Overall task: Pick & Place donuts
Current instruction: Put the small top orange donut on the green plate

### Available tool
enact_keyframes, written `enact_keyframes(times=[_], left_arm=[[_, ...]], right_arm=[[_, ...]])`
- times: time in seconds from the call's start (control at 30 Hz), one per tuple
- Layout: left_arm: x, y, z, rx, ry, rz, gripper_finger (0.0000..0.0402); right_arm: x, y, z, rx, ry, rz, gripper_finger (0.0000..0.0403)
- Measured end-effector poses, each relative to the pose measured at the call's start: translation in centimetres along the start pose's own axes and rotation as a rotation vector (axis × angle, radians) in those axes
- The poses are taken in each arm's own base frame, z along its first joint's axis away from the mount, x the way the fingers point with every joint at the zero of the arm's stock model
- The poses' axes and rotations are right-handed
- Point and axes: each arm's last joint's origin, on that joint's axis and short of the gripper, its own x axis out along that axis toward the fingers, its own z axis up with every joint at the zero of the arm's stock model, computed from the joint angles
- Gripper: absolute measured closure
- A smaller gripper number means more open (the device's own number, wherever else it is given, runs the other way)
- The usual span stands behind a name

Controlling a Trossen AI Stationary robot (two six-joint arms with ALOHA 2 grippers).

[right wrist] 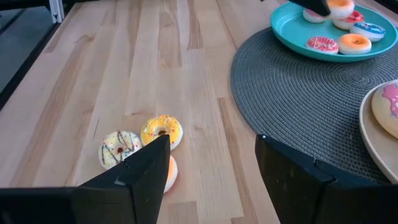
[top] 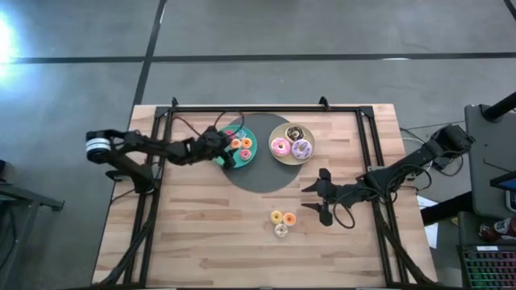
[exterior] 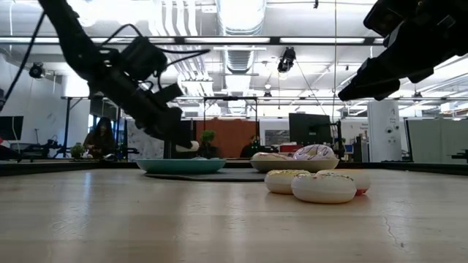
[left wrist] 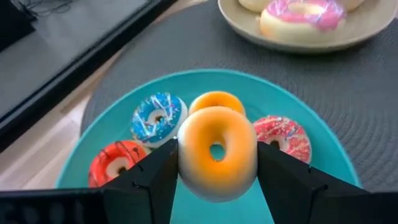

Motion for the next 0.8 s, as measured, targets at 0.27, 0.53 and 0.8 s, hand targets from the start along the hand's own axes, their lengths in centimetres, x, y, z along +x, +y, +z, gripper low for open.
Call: enact_keyframes(times=[0.27,0.53,0.8], left_arm=[[1.9,0.3,-1.0,0.006,0.082,0.025,0.0220],[2.0,0.7,-1.1,-0.005,0.082,0.037,0.0220],[2.3,1.3,-1.2,-0.050,0.086,0.058,0.0220]], right_arm=[[0.0,-0.1,-0.2,0.008,0.008,-0.002,0.0177],[0.0,-0.1,-0.4,0.003,0.012,-0.004,0.0177],[0.0,-0.1,-0.4,0.006,0.012,-0.004,0.0177]])
